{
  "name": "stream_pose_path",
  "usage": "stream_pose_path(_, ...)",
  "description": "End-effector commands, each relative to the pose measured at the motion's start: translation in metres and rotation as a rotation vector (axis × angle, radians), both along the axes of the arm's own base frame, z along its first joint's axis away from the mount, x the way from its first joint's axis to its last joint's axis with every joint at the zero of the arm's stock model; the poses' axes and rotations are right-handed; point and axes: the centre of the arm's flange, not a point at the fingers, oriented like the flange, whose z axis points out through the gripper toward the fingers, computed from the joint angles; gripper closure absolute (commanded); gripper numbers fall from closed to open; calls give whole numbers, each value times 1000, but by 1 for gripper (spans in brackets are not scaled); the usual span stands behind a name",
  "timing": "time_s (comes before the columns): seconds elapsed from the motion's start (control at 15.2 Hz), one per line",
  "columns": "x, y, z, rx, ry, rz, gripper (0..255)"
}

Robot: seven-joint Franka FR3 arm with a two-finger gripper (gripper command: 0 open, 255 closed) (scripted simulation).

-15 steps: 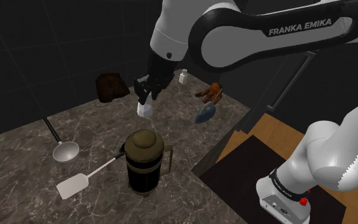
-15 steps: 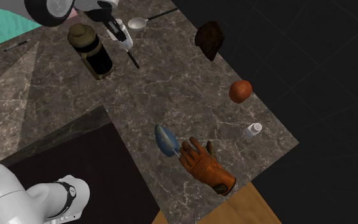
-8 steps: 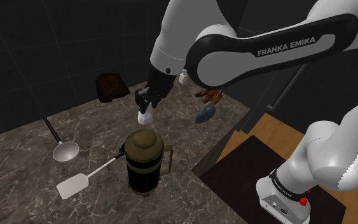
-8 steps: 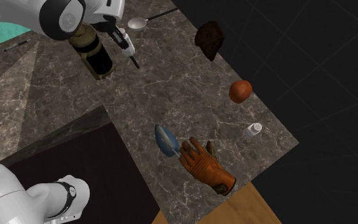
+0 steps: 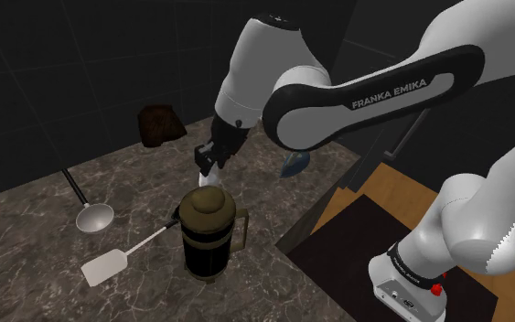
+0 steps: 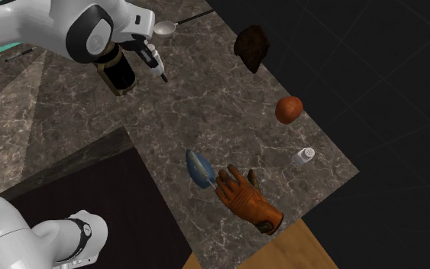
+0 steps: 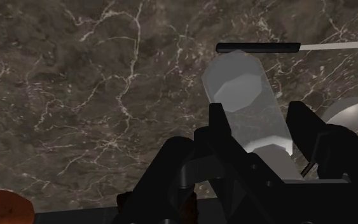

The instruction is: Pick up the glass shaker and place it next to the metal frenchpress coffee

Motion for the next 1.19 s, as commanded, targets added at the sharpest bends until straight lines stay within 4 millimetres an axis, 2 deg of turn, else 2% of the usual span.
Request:
stream_pose_path(0.0,0,-1,-11,1,-1,0,255)
stream_pose_path(1.12,0,-1,-99,1,-1,0,255)
